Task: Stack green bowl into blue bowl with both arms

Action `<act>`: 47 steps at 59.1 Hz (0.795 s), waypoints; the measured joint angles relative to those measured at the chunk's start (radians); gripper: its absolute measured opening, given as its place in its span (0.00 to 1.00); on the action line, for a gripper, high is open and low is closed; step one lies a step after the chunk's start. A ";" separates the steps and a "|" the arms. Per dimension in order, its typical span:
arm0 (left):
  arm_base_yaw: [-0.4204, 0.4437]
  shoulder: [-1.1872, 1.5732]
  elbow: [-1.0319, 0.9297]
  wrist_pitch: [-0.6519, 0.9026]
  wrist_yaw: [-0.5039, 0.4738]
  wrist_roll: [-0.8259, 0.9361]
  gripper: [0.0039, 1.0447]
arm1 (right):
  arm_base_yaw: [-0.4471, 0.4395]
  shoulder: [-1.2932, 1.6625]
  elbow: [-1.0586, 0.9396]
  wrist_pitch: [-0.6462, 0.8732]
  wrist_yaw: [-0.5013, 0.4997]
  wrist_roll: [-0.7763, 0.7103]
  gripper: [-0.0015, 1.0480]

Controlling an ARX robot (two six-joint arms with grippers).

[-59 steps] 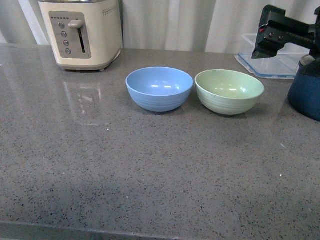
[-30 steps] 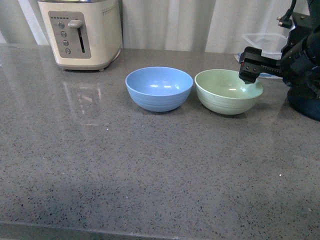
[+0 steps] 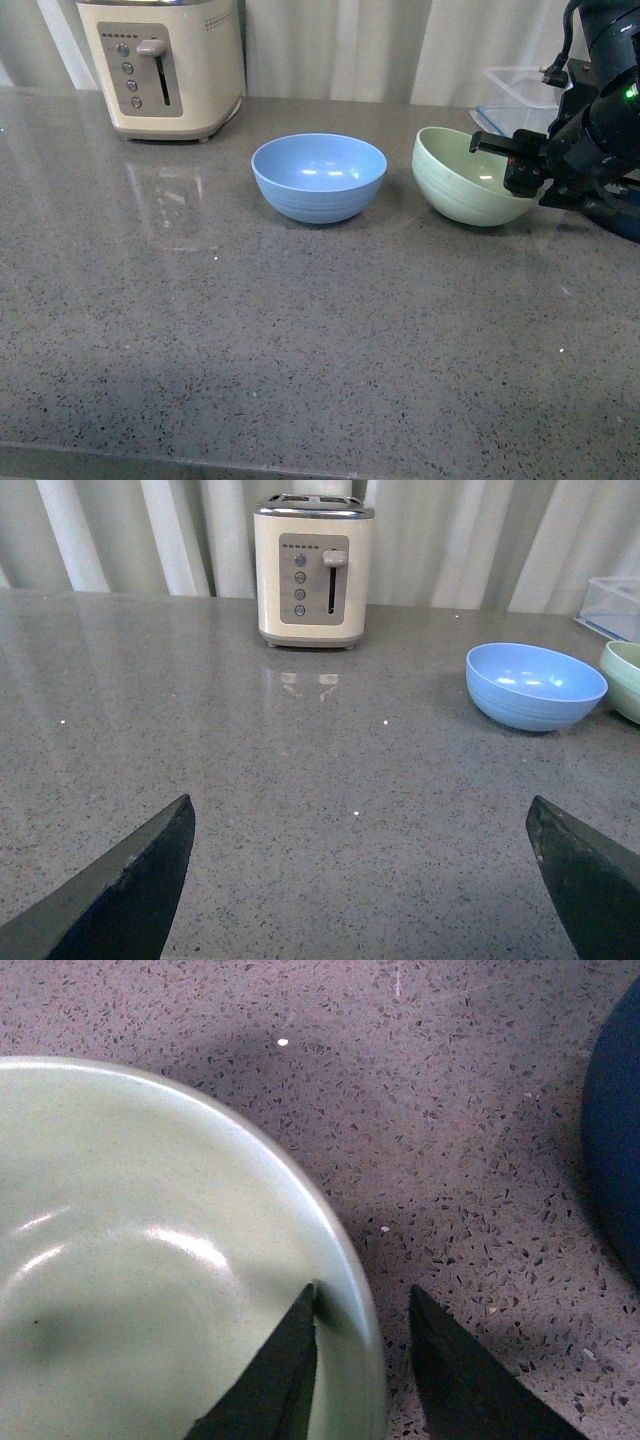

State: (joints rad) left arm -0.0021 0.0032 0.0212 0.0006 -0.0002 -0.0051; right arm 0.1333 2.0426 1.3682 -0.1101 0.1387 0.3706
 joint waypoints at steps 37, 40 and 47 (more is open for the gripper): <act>0.000 0.000 0.000 0.000 0.000 0.000 0.94 | 0.085 -0.203 0.081 -0.013 -0.064 0.018 0.01; 0.000 0.000 0.000 0.000 0.000 0.000 0.94 | 0.112 -0.203 0.095 -0.013 -0.061 0.016 0.01; 0.000 0.000 0.000 0.000 0.000 0.000 0.94 | 0.182 -0.188 0.122 -0.017 -0.046 0.005 0.01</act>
State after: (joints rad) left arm -0.0021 0.0032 0.0212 0.0006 -0.0002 -0.0051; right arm 0.3153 1.8542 1.4906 -0.1268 0.0929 0.3756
